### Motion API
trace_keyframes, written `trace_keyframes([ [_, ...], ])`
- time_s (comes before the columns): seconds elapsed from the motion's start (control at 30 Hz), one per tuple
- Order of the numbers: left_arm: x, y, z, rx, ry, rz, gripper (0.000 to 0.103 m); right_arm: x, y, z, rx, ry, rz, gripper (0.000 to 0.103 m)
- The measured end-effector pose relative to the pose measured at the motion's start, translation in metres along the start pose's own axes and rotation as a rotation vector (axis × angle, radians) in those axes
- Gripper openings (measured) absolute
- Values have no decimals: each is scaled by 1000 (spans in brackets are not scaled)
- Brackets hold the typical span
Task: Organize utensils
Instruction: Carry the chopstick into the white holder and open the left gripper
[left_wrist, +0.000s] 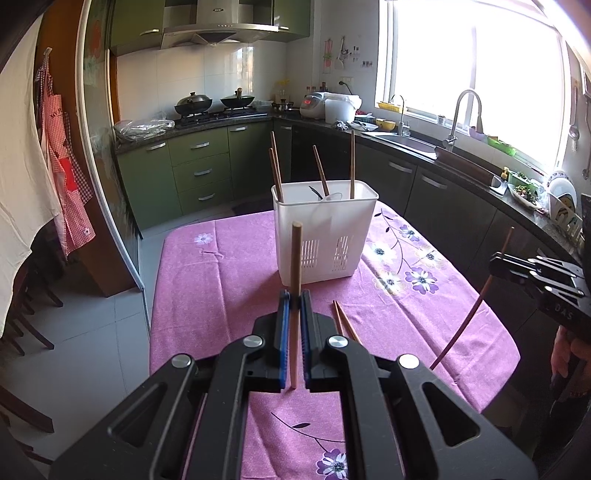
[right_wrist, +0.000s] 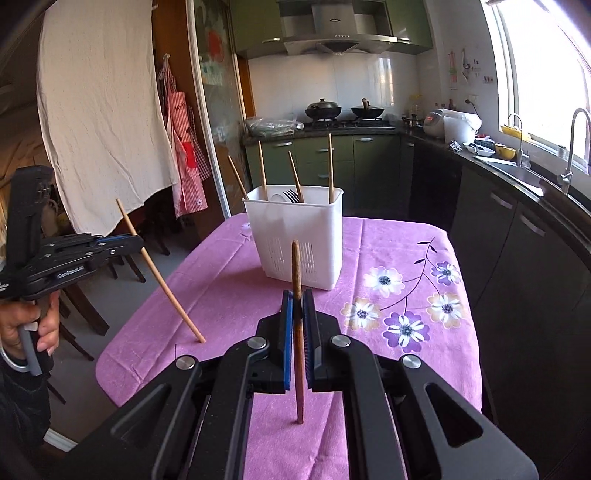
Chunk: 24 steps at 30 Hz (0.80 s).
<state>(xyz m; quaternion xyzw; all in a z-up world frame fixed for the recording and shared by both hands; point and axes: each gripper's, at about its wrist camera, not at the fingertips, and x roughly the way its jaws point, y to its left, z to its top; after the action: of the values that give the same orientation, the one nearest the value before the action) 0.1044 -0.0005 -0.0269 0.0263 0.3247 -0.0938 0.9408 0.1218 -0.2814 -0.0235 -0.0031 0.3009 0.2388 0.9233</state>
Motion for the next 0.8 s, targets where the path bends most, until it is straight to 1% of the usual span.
trace_keyframes([
  [0.3, -2, -8, 11, 12, -1, 2, 6, -7, -7, -5, 27, -17, 7, 6],
  [0.47, -5, -11, 30, 15, -9, -17, 6, -8, -10, -6, 36, -23, 15, 6],
  [0.63, -17, -16, 74, 29, -62, -45, 6, -8, -12, -7, 40, -25, 27, 6],
  [0.8, -29, -25, 129, 40, -160, -49, 6, -7, -18, -8, 53, -29, 29, 6],
])
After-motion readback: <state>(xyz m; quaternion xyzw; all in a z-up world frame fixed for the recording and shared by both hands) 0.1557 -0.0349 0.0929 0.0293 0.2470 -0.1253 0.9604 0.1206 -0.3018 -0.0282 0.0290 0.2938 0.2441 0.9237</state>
